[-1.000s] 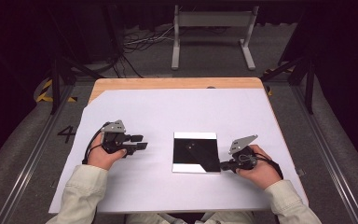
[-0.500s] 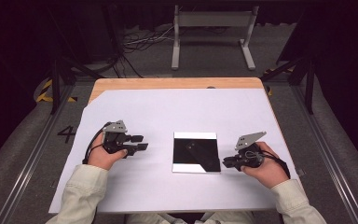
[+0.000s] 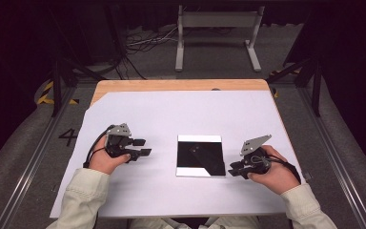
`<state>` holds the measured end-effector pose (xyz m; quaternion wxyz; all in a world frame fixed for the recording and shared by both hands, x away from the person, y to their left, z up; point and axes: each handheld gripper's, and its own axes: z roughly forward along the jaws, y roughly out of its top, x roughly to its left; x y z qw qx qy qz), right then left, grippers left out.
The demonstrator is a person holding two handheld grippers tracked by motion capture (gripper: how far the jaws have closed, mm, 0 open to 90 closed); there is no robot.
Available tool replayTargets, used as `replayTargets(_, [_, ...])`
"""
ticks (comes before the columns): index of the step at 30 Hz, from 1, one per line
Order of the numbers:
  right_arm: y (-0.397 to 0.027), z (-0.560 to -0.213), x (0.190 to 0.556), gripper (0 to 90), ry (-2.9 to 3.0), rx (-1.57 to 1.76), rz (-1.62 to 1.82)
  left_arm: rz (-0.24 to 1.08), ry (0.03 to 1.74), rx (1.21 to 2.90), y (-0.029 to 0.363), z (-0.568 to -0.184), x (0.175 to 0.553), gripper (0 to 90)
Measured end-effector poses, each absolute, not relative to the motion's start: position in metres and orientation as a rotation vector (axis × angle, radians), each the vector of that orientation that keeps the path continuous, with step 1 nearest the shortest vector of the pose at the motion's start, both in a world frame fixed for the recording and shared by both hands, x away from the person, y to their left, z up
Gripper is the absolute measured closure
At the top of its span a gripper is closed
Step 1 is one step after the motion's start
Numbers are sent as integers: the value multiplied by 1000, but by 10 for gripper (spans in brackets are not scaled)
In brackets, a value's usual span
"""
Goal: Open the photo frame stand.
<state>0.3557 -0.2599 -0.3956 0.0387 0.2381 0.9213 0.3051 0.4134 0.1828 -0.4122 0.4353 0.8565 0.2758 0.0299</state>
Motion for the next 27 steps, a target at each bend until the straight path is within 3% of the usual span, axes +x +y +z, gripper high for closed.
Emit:
replayTargets(8, [-260,-398,355,709,2876,583,929,65,682,2144,181,-414,413,489])
replayTargets(20, [-257,-412,360,892,2952,652,844,57,673,2152,180,-415,414,492])
replayTargets(27, [-256,-414,361,900,2970,676,788,51,682,2151,179,-416,414,489])
